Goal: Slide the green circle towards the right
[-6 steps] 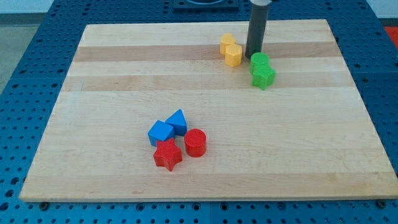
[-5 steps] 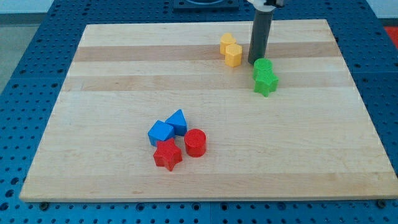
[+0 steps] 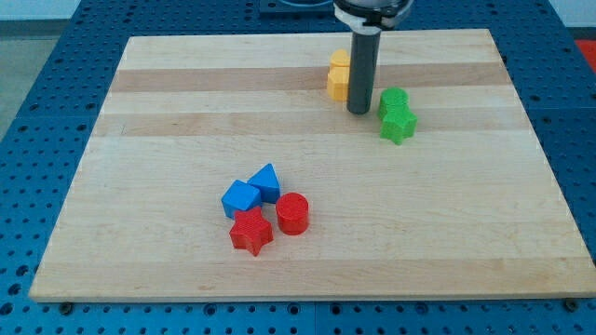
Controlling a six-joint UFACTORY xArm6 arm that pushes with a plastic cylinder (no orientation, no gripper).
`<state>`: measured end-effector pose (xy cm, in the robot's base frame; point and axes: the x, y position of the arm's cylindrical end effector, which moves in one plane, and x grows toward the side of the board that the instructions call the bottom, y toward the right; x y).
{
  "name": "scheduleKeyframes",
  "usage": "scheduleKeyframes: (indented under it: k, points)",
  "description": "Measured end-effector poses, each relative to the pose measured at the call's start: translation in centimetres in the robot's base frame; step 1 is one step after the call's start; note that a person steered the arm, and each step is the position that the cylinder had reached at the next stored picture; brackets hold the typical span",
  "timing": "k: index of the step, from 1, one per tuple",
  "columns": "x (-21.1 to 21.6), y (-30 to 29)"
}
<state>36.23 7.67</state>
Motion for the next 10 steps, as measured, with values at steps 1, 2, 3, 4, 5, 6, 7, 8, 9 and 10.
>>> scheduleKeyframes:
  k: [1,2,3,4,5,6,7,8,9,10]
  points:
    - [-0.3,3.5]
    - [-0.8,6.5]
    - [-0.8,9.5]
    - [-0.8,11.2]
    - [-0.8,11.3]
    - [-1.2,11.3]
    - [-2.8,10.3]
    - [-2.8,6.1]
    - [-2.1,1.6]
    - [-0.5,-0.4]
